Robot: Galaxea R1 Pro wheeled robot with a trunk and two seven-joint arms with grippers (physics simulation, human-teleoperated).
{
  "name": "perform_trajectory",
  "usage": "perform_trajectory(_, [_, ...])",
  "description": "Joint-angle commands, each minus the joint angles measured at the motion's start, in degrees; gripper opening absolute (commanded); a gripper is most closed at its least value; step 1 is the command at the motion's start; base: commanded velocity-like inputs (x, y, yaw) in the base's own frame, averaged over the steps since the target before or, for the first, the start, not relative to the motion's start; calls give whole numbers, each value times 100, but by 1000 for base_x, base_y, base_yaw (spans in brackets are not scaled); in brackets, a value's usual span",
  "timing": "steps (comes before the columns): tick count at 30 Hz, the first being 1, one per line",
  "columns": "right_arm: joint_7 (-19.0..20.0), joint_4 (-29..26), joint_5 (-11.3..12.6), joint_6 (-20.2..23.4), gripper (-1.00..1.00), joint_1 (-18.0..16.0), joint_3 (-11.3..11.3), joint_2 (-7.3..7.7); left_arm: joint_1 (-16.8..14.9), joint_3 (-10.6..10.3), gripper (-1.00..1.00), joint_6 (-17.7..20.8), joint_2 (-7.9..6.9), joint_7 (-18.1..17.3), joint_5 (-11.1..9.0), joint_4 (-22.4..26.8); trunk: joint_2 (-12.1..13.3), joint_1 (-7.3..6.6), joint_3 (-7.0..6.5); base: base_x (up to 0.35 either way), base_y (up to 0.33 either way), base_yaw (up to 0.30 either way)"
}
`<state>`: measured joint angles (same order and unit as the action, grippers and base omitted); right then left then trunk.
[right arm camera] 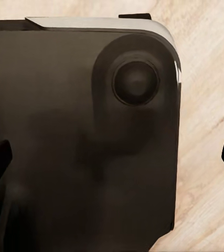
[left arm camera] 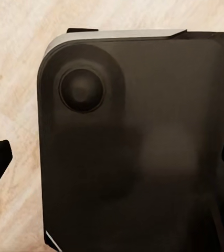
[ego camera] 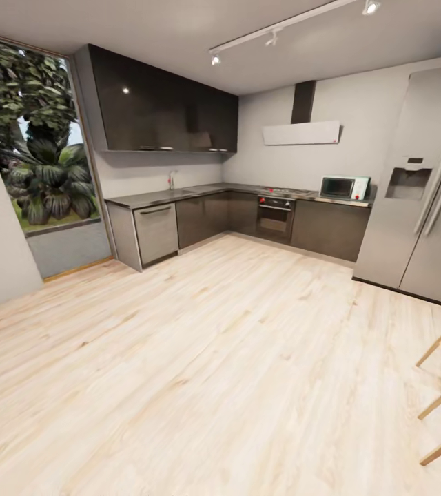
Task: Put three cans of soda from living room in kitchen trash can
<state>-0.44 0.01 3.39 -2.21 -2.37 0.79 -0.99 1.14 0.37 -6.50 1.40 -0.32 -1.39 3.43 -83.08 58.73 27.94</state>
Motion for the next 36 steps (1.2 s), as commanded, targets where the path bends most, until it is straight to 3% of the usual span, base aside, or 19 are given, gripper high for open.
perform_trajectory(1, [1, 0, 5, 0, 100, 0, 0, 1, 0, 0, 100, 0, 0, 1, -1, 0, 0, 0, 1, 0, 0, 22])
perform_trajectory(25, [0, 17, 30, -13, 100, 0, -4, -1, 0, -1, 100, -11, -10, -3, 6, 0, 0, 0, 1, 0, -1, 225])
perform_trajectory(36, [0, 20, 30, -5, 100, 0, 0, -6, 0, 3, 100, -192, -29, 11, -10, -35, 0, 0, 1, 187, -241, 22])
